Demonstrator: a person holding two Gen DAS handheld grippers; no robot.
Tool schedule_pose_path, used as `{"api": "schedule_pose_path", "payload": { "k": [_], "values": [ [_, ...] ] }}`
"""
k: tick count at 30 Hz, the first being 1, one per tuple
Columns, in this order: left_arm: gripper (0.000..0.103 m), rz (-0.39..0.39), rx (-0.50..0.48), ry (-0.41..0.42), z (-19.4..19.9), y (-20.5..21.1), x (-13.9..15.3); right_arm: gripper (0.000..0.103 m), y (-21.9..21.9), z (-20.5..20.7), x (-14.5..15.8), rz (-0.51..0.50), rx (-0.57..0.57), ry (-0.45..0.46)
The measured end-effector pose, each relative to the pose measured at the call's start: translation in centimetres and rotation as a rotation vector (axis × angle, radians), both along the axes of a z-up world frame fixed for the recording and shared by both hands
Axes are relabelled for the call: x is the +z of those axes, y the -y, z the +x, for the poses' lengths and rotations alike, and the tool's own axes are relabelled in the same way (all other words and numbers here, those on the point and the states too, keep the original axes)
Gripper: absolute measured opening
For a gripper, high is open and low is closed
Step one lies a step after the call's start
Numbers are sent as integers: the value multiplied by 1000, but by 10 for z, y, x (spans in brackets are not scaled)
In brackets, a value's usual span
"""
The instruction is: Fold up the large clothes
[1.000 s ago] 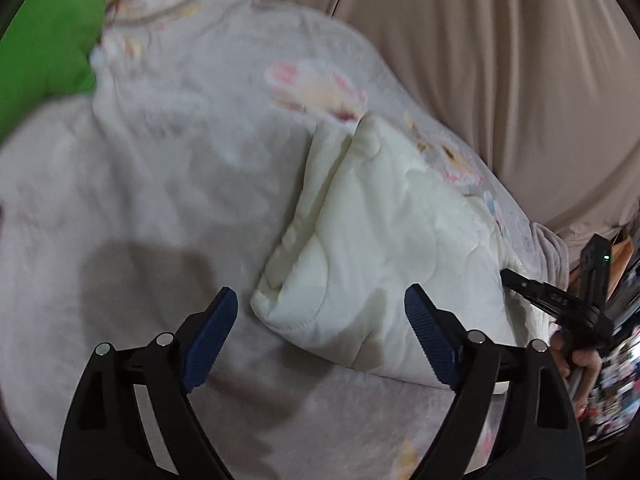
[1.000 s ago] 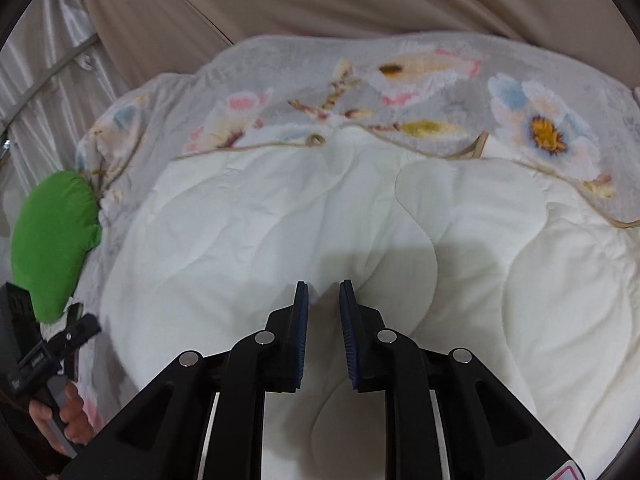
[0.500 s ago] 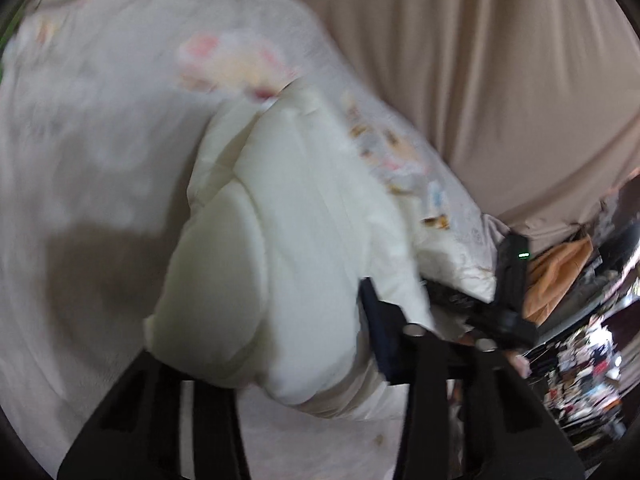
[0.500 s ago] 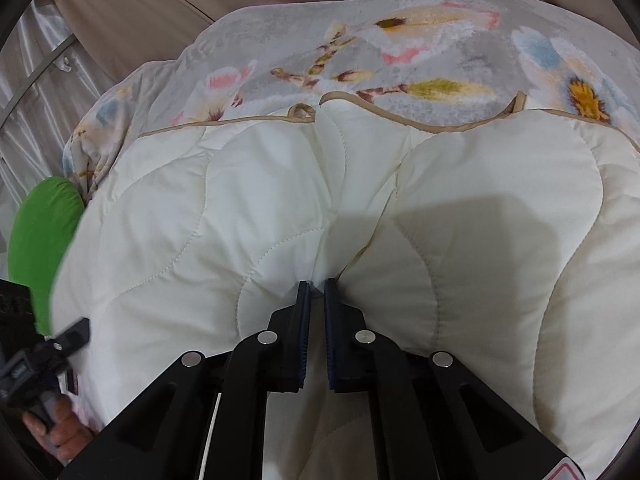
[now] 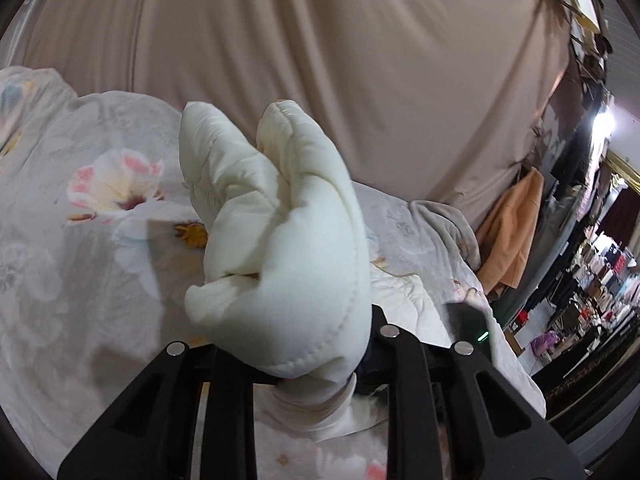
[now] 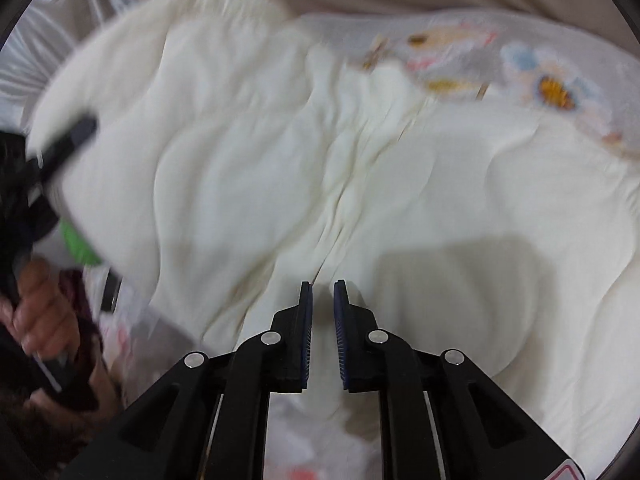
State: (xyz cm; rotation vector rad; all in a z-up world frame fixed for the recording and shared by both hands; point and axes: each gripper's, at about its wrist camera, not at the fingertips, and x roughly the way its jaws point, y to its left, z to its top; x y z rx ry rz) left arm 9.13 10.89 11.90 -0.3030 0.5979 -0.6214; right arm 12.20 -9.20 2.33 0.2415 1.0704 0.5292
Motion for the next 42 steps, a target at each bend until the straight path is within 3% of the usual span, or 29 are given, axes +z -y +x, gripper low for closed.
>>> {"api": "schedule_pose_path", "payload": {
  "k": [4, 10, 13, 17, 22, 24, 28, 34, 36, 39, 40, 42],
  "values": [
    [21, 42, -62, 2, -6, 32, 1, 0, -4, 6, -24, 60, -5, -3],
    [21, 99, -146, 21, -6, 98, 1, 0, 23, -7, -14, 141, -39, -26],
    [20, 141, -185, 30, -7, 128, -1, 0, 69, -42, 9, 124, -125, 51],
    [20, 194, -251, 13, -2, 173, -14, 10, 140, -84, 18, 94, -314, 104],
    [20, 284, -318, -13, 0, 231, -44, 10, 194, -106, 2, 112, -444, 76],
    [20, 316, -338, -35, 2, 249, -57, 4, 198, -111, -4, 126, -451, 65],
    [20, 367, -338, -40, 5, 269, -78, 4, 202, -112, -14, 164, -448, 65],
    [24, 478, -314, 52, -12, 285, -102, 3, 203, -127, -22, 265, -461, 54],
    [35, 489, -325, 91, -21, 286, -101, 9, 203, -132, -13, 274, -473, 69],
    [56, 427, -374, 114, -34, 275, -85, 17, 213, -144, 15, 278, -505, 163],
    [58, 420, -380, 127, -40, 270, -79, 23, 217, -147, 26, 295, -511, 194],
    [65, 390, -393, 135, -51, 259, -67, 46, 224, -148, 51, 311, -520, 254]
  ]
}}
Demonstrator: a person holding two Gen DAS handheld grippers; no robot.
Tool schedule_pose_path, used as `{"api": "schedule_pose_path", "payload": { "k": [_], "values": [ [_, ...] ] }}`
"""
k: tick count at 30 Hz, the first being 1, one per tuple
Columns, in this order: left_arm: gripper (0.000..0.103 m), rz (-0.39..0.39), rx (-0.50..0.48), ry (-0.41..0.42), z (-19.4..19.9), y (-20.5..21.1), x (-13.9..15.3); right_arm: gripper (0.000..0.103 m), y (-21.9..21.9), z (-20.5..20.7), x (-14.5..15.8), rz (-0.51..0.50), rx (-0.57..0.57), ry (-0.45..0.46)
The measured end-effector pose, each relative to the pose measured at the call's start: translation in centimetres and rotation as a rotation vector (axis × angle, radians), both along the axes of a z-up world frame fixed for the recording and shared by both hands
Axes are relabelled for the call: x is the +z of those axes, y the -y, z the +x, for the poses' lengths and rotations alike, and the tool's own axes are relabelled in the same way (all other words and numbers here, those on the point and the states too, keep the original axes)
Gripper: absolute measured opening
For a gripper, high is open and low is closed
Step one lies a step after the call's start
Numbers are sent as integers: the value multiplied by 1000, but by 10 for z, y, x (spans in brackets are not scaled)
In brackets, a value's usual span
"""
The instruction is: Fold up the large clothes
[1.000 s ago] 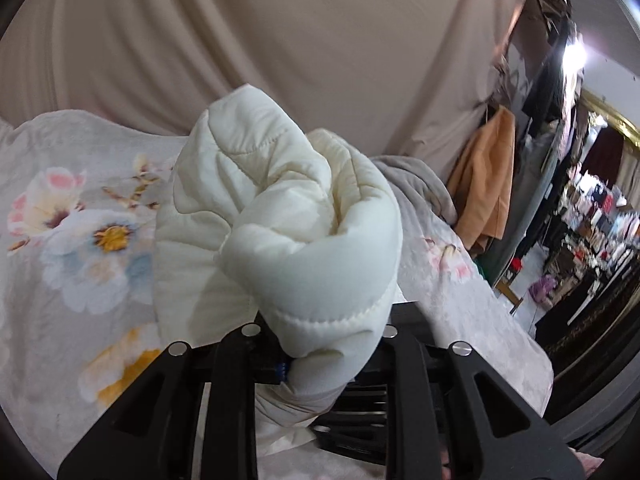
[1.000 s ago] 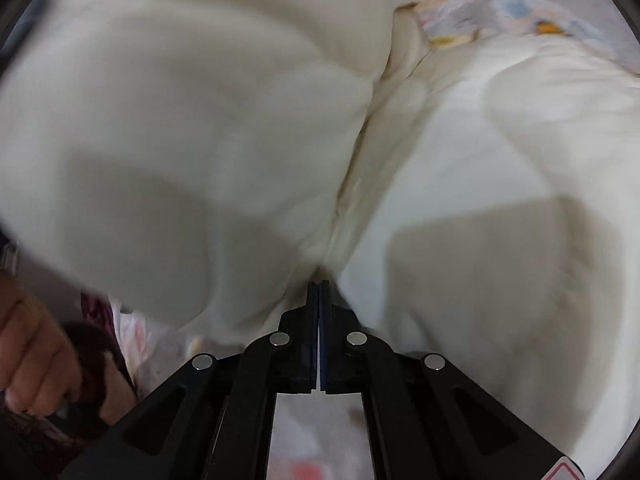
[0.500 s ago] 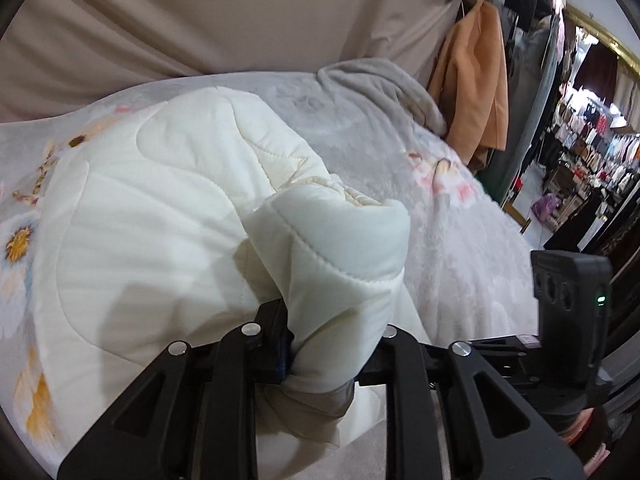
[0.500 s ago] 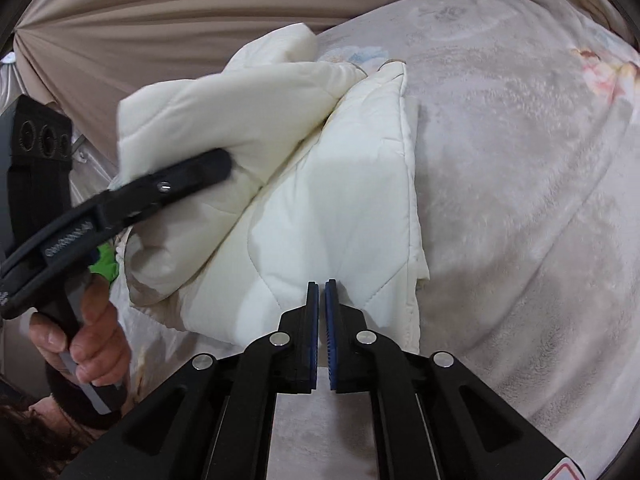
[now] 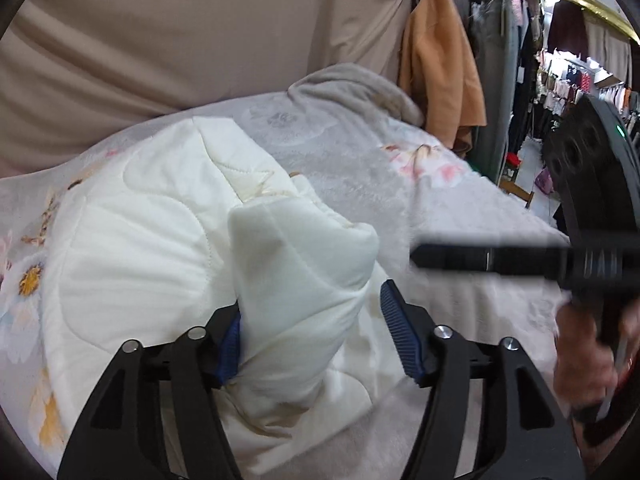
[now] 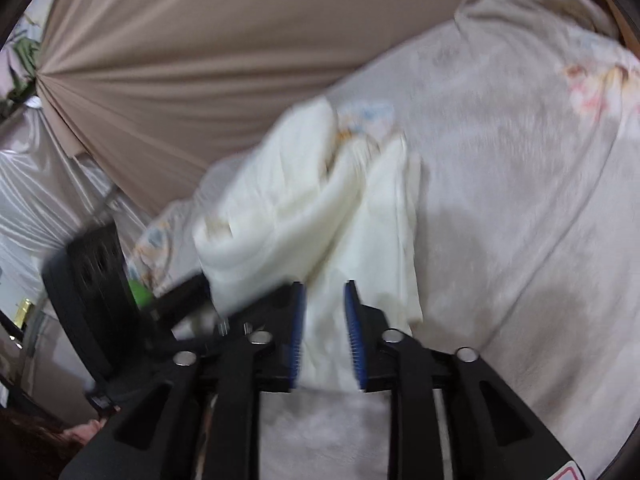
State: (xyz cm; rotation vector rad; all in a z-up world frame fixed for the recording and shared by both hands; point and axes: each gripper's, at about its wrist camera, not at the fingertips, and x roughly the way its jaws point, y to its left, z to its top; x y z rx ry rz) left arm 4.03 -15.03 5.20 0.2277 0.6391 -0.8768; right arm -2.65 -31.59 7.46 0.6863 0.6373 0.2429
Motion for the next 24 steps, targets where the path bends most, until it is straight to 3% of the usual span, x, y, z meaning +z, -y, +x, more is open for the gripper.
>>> {"api": "schedule_pose_path", "payload": {
  "k": [5, 10, 11, 13, 16, 19, 21, 24],
  "values": [
    [86, -189, 30, -41, -17, -66, 39, 63, -7, 28, 44, -68, 42, 53],
    [86, -237, 224, -6, -5, -119, 60, 68, -46, 74, 34, -133, 183, -3],
    [86, -237, 264, -13, 1, -126, 60, 60, -55, 82, 28, -186, 182, -29],
    [86, -237, 308, -27, 10, -134, 60, 20, -65, 86, 25, -295, 154, -61],
    [86, -239, 325, -41, 18, -136, 59, 15, -59, 56, 42, -216, 142, 49],
    [86, -219, 297, -42, 16, -128, 55, 15, -48, 15, 53, -225, 74, 135],
    [86, -193, 273, -60, 17, -114, 44, 15, -34, 3, 33, -214, 25, 91],
    [81, -109, 263, -145, 28, -87, 9, 15, -7, 12, -35, -77, 10, -86]
  ]
}}
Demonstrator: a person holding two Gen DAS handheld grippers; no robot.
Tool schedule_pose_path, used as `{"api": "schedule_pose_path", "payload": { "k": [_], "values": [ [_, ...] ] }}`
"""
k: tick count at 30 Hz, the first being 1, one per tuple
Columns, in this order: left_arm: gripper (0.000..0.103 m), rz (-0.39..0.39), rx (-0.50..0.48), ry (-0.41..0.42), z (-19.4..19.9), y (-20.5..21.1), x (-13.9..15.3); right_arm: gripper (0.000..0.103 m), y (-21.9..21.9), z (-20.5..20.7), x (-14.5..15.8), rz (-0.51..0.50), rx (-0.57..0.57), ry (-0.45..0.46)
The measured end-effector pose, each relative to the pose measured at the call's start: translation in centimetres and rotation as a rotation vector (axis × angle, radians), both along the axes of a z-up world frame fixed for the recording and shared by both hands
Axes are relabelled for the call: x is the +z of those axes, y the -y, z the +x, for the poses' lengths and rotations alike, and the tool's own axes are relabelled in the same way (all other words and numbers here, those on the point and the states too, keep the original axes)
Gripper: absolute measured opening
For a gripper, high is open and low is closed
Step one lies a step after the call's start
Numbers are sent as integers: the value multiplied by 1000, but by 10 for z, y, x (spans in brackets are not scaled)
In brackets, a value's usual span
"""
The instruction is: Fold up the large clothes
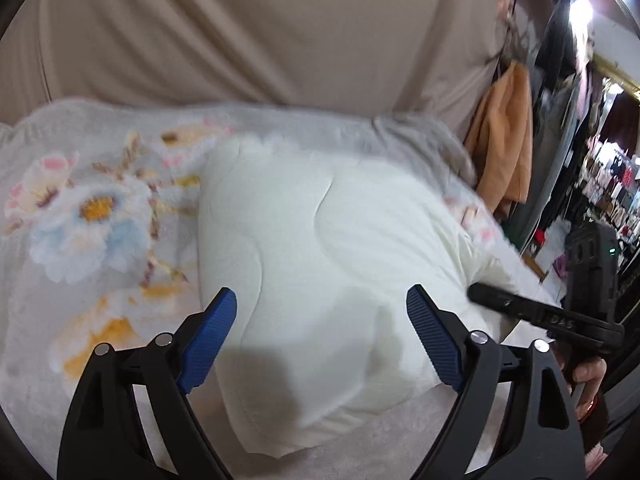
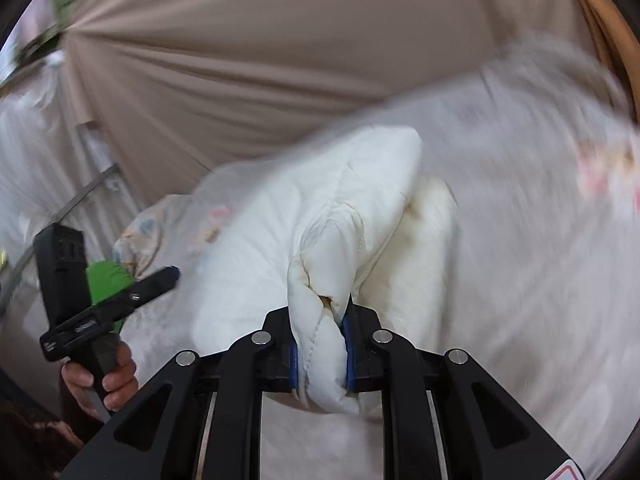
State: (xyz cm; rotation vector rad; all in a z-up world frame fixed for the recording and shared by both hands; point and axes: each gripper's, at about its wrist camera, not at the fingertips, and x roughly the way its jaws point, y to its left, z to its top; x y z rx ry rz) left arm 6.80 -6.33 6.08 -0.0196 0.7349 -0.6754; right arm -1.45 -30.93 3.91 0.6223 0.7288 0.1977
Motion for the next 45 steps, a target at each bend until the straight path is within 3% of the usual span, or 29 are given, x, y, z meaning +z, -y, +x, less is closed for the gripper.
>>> {"api": "schedule_pose_path", "payload": {
  "k": [1, 3, 7, 10, 12, 15, 18, 22, 26, 30, 32, 35, 41, 43, 45],
  "values": [
    [82, 37, 16, -12, 3, 7, -12, 15, 2, 3, -17, 22, 0, -27],
    [84, 113, 58, 45, -2, 16, -26, 16, 3, 5, -40, 67, 12, -53],
    [85, 153, 74, 87, -6, 20, -31, 18, 1, 5, -34, 28, 25, -64],
    [83, 109, 78, 45, -1, 10, -21, 24, 4, -3, -10, 43, 4, -41],
    [79, 84, 80, 43, -1, 4, -7, 32, 4, -11, 19, -21, -31, 25],
    [79, 56, 78, 112, -4, 2, 20, 32, -1, -9, 59, -142, -67, 104],
    [80, 50, 72, 173, 2, 14, 43, 29, -9, 18, 93, -196, -68, 141],
    [80, 47, 63, 177, 20, 37, 53, 27, -26, 74, 120, -301, -49, 152],
    [80, 71, 73, 146, 42, 60, 39, 23, -27, 143, 105, -291, -25, 62],
    [83, 108, 86, 84, 59, 73, 8, 12, -6, 181, 33, -272, -69, -116],
    [85, 103, 77, 104, 59, 74, 2, 8, 13, 180, -6, -128, -63, -148],
    [88, 128, 60, 119, 57, 82, -4, 0, 32, 176, -34, 12, -66, -155],
    [90, 180, 85, 152, 56, 88, -22, 0, 24, 177, -33, -27, -65, -165],
    [91, 196, 93, 153, 57, 88, -24, 1, 19, 175, -21, -66, -80, -167],
    [91, 213, 102, 160, 56, 89, -26, 9, 15, 161, 0, -132, -102, -136]
  ]
}}
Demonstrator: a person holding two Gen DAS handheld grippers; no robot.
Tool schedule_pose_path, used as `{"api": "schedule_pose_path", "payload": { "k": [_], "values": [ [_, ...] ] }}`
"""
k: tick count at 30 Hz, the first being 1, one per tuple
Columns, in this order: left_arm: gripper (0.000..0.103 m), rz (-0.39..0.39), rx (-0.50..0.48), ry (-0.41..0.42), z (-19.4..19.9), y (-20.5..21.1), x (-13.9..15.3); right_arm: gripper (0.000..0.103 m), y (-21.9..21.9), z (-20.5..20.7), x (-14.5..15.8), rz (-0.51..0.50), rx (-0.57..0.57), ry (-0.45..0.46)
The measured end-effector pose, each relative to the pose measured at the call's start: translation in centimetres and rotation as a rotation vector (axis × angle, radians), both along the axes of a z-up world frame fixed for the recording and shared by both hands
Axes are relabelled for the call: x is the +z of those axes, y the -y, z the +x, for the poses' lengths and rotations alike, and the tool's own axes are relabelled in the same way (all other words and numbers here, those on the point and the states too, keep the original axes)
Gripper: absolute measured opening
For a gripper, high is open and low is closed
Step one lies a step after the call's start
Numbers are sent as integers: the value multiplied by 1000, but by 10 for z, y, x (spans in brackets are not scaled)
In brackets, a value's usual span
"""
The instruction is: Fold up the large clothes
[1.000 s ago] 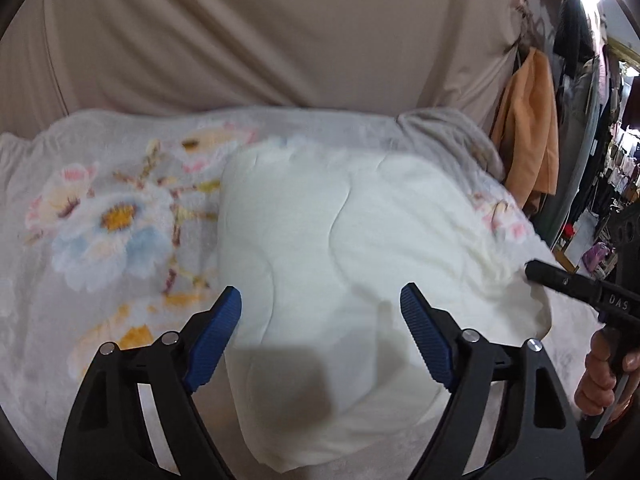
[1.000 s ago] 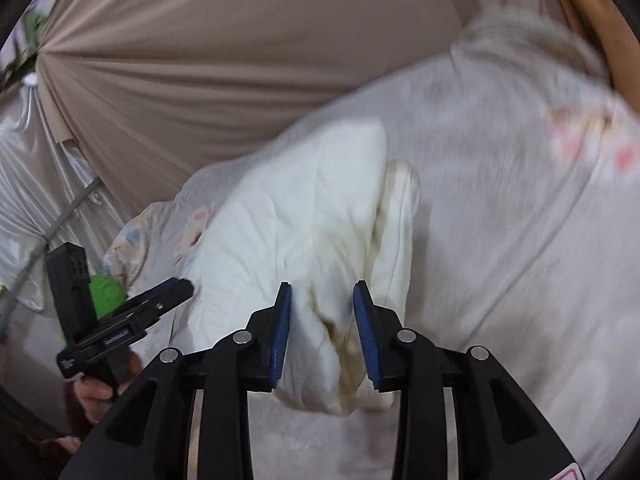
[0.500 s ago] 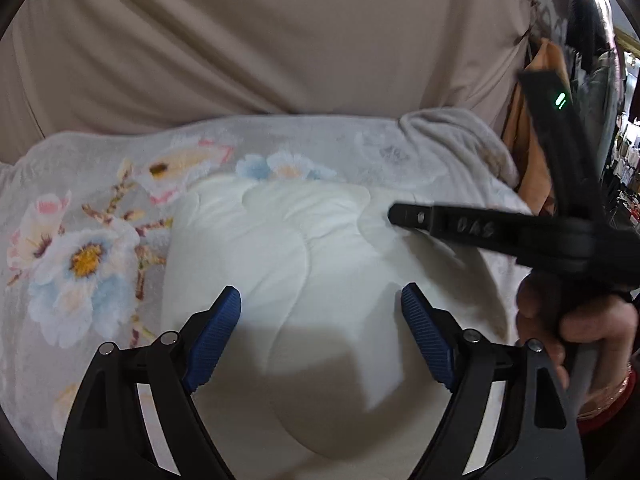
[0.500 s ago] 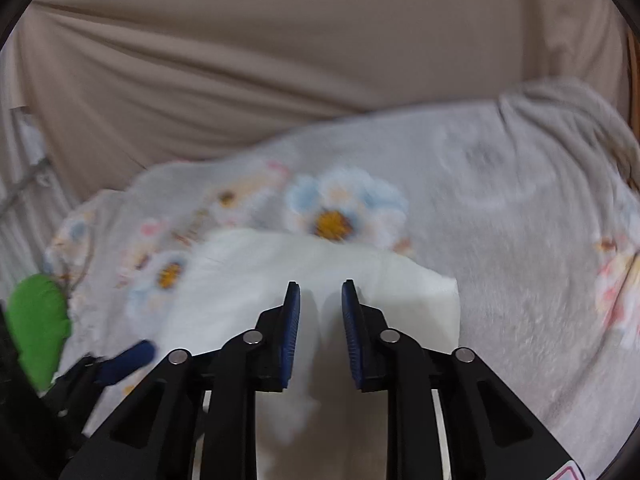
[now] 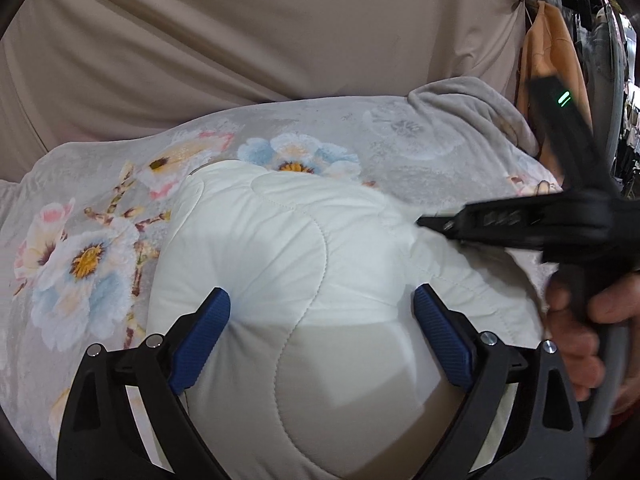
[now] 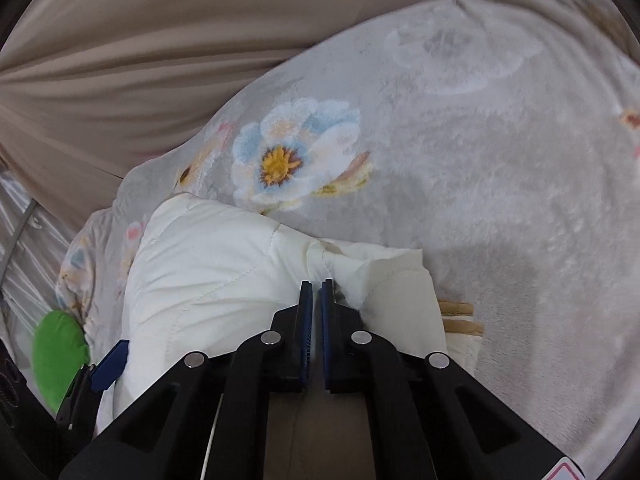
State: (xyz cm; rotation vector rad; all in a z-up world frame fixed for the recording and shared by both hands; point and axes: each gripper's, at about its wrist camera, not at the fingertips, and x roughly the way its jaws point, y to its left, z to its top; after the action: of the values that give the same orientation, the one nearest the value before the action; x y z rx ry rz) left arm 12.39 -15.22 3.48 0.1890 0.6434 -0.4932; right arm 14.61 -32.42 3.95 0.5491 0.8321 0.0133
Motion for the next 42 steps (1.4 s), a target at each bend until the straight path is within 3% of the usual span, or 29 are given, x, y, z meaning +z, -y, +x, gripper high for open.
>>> {"api": "schedule_pose_path", "payload": {
  "k": [2, 6, 9, 13, 17, 24, 27, 29, 32, 37, 42],
  "values": [
    [91, 7, 5, 0, 0, 0, 0, 15, -8, -23, 25, -60, 21, 55],
    [91, -4, 8, -24, 5, -4, 2, 15, -27, -73, 49, -159, 103, 88],
    [92, -3, 10, -24, 4, -4, 3, 15, -38, -109, 43, -218, 162, 64],
    [92, -4, 5, -23, 3, -5, 3, 13, -43, -137, 10, -278, 169, -1],
    [92, 27, 3, -3, -2, 0, 3, 8, -34, -139, -18, -211, 148, -9],
    [91, -30, -24, -44, -36, -39, 21, 8, -28, -175, 5, -165, 124, 42],
    [95, -70, -17, -142, -35, -59, 0, 7, -30, -174, -25, -168, 128, -20],
    [98, -72, -6, -144, -34, -63, -10, 7, -30, -172, -40, -140, 125, -18],
    [98, -69, 20, -157, -36, -64, -6, 6, -34, -173, -30, -184, 120, -23],
    [96, -110, 15, -178, -47, -76, 2, 7, -30, -193, -2, -162, 86, 41],
    [98, -81, 16, -166, -54, -74, -7, 6, -44, -181, -34, -217, 105, -43]
  ]
}}
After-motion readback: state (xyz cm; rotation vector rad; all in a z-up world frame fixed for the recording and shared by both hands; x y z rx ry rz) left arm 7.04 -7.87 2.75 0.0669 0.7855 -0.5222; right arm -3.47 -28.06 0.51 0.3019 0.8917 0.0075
